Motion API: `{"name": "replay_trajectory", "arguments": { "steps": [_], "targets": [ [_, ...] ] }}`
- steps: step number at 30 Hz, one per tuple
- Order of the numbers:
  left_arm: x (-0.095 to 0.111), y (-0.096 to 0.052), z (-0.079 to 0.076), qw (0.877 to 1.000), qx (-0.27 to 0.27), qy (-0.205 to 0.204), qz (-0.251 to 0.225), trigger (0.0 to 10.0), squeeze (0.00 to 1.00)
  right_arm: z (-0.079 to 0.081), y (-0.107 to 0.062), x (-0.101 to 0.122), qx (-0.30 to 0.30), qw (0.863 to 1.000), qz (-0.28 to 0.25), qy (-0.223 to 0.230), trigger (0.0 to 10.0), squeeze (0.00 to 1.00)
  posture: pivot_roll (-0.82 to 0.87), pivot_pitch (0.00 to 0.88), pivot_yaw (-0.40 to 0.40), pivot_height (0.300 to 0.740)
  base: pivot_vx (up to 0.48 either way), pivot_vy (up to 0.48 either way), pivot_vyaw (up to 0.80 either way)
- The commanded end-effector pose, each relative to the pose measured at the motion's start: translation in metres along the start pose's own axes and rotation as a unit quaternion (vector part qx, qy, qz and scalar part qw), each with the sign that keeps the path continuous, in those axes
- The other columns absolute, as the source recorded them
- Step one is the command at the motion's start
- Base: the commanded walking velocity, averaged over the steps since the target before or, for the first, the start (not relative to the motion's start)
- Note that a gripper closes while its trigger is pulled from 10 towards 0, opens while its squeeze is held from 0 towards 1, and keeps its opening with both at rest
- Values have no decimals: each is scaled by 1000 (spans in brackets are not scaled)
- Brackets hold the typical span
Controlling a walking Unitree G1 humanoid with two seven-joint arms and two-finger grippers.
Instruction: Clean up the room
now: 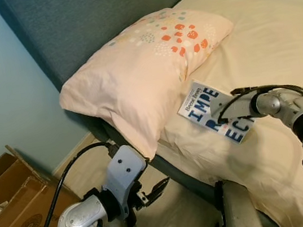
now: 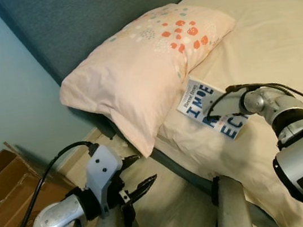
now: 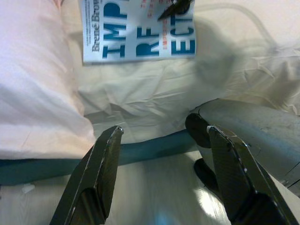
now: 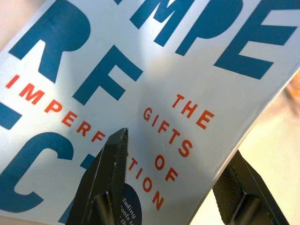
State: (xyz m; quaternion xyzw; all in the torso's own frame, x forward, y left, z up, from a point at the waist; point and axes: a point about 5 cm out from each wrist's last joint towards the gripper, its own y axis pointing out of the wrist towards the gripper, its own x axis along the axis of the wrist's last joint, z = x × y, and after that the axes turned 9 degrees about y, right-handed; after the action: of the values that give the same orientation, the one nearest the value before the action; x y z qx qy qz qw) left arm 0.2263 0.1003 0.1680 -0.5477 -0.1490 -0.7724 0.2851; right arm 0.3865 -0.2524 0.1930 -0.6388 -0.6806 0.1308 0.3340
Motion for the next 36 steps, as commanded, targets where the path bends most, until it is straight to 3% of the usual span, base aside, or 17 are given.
{"name": "replay_trajectory", "arguments": {
  "steps": [1,5,11,16,21,27,28,32,33,36],
  "targets": [
    [-6,-1,-3,1000,-3,-11,8,10000,0,24,7,-9,60,998,15,12,10000,0,130,333,74,531,0,0,0],
    [-6,-1,-3,1000,-2,-14,7,10000,0,40,12,-6,110,993,-4,31,10000,0,133,334,74,531,0,0,0],
    [-5,-2,-3,1000,-2,-15,7,10000,0,43,12,-7,123,992,-2,19,10000,0,135,337,75,531,0,0,0],
    [-6,-2,-3,1000,-3,-14,7,10000,0,44,8,-11,149,987,11,-51,10000,0,132,340,75,531,0,0,0],
    [-6,-1,-4,1000,-4,-14,7,10000,0,40,7,-13,128,989,25,-75,10000,0,131,341,74,531,0,0,0],
    [-5,-1,-4,1000,-3,-14,7,10000,0,33,7,-13,97,993,36,-63,10000,0,133,340,71,531,0,0,0],
    [-5,-1,-4,1000,-3,-14,8,10000,0,30,7,-13,85,994,36,-53,10000,1000,134,339,72,531,0,0,0],
    [-5,-1,-4,1000,-4,-14,7,10000,0,27,7,-11,70,996,31,-54,10000,1000,133,337,74,531,0,0,0],
    [-5,-1,-4,1000,-4,-14,7,10000,0,23,6,-9,62,997,25,-42,10000,0,132,334,76,531,0,0,0],
    [-5,-1,-4,1000,-5,-14,7,10000,0,17,5,-6,53,998,15,-22,10000,0,132,334,76,531,0,0,0]
  ]
}}
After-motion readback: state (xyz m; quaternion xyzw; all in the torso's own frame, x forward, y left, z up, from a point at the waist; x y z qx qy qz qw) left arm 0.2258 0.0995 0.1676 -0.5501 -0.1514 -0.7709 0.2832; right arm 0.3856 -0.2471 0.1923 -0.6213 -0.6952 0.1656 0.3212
